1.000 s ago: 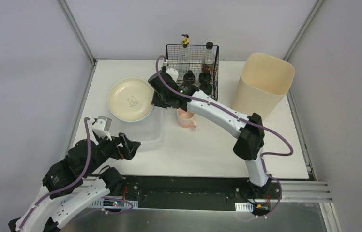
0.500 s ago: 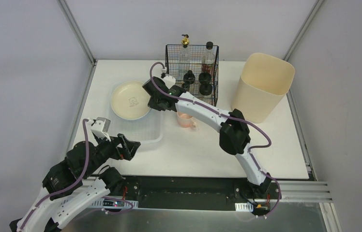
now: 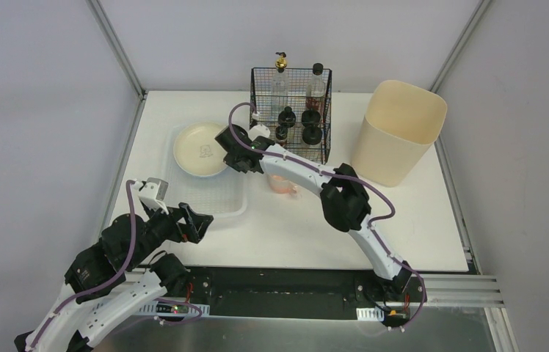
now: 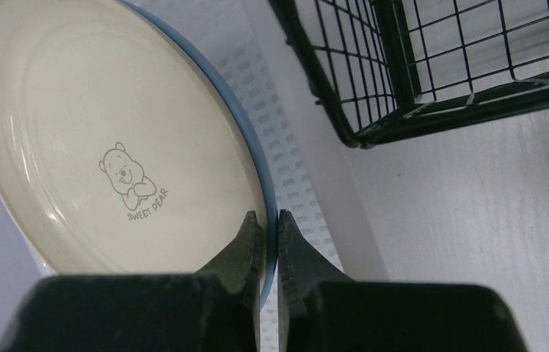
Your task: Clear the kitchen counter
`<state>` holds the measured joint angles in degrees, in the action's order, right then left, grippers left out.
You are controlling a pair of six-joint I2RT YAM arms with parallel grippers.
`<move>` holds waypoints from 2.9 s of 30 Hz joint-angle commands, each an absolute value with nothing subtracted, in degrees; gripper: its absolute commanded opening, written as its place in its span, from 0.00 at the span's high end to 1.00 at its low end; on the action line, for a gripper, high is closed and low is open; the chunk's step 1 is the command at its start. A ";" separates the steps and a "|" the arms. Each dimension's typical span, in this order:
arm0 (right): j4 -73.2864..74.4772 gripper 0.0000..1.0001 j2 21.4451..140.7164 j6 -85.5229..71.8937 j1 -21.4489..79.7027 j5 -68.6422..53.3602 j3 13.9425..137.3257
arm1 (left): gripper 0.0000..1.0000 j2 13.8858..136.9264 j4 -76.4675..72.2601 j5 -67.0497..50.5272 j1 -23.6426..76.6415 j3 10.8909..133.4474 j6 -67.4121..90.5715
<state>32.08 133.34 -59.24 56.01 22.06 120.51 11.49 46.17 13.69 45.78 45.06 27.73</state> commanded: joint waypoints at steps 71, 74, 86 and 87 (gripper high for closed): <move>29.31 0.38 119.18 -49.96 60.06 22.90 114.52 | 0.01 12.84 44.75 14.17 44.90 44.67 28.38; 28.31 0.37 113.00 -46.06 60.51 22.05 107.36 | 0.01 12.85 44.76 14.15 44.84 44.66 28.46; 32.45 0.37 93.34 -35.45 60.40 26.97 85.56 | 0.01 13.28 44.83 14.30 44.88 44.68 28.52; 33.32 0.37 92.11 -35.28 60.46 27.77 83.94 | 0.01 13.53 44.78 14.20 44.84 44.77 28.75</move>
